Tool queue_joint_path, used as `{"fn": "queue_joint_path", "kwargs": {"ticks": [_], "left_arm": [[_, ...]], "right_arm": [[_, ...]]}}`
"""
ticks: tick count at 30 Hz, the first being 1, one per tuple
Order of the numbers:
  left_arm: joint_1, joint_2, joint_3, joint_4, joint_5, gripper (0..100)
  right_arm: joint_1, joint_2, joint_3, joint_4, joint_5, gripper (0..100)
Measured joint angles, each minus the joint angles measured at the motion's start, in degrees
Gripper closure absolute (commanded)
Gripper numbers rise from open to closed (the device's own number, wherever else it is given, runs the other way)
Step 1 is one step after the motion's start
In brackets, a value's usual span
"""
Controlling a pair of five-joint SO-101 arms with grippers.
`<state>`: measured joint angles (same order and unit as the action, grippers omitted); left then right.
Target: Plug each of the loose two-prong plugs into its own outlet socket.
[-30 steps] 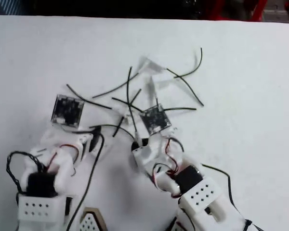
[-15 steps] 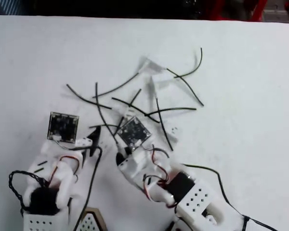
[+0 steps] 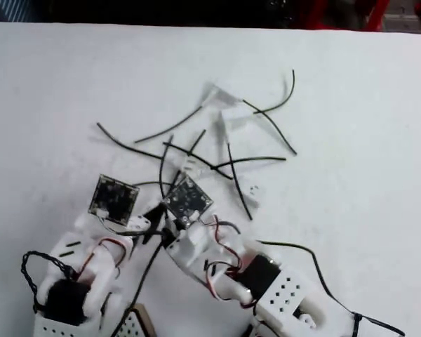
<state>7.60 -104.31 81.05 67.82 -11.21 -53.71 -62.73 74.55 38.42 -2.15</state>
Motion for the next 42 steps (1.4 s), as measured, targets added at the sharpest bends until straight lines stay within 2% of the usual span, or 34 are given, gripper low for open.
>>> {"fn": "queue_joint_path", "kwargs": {"ticks": [10, 14, 18, 24, 31, 36, 42], "left_arm": [[0.5, 0.0, 0.0, 0.6, 0.0, 73], [4.1, -0.1, 0.0, 0.8, -2.1, 73], [4.2, -0.1, 0.0, 0.8, -2.2, 73], [-4.8, 0.0, 0.0, 0.8, -1.8, 73], [-20.0, 0.0, 0.0, -2.5, 5.5, 73], [-25.2, 0.0, 0.0, -4.2, 8.8, 73], [-27.8, 0.0, 0.0, -4.3, 9.3, 73]], "right_arm": [[0.0, 0.0, 0.1, 0.0, 0.0, 98.1], [0.0, 0.0, 0.1, 0.0, 0.0, 98.1], [0.0, 0.0, 0.1, 0.0, 0.0, 98.1], [-0.2, 0.0, 0.1, -2.8, 0.0, 98.1], [-0.2, 0.1, 0.1, -10.4, 0.0, 98.2], [-0.2, 6.5, -0.8, -15.8, 0.0, 98.2], [-1.5, 24.3, -10.8, -17.4, 0.0, 98.1]]}}
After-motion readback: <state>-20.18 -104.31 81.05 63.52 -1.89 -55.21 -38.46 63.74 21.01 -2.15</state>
